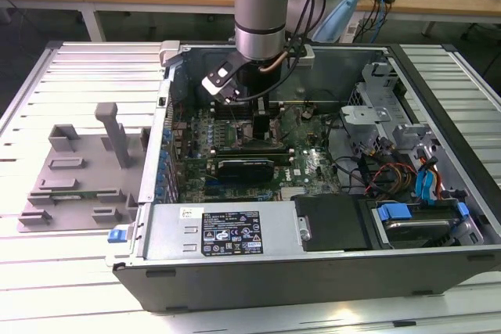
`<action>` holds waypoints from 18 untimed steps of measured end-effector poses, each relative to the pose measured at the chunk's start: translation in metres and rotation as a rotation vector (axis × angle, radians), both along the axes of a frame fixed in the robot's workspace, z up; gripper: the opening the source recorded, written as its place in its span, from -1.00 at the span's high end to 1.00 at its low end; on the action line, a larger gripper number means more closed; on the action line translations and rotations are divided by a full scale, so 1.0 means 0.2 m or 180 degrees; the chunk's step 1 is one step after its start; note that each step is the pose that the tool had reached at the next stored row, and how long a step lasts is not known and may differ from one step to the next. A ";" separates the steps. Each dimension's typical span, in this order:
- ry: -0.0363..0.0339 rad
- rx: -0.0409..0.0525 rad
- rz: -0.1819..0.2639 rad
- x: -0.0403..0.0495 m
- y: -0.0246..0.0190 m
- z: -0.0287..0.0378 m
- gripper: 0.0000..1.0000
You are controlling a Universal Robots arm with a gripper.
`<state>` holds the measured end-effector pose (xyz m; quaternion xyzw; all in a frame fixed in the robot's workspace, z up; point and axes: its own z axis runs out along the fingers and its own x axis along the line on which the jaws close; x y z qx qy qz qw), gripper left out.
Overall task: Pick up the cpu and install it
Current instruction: 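Place the cpu into insertion slot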
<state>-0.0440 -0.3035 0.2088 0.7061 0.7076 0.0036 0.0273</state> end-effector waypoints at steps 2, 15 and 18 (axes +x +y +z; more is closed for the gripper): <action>0.0000 0.0000 0.0000 0.000 0.000 0.002 0.30; 0.0000 0.0085 -0.0025 0.000 -0.017 -0.007 0.79; 0.0001 0.0087 -0.0027 0.000 -0.018 -0.020 0.79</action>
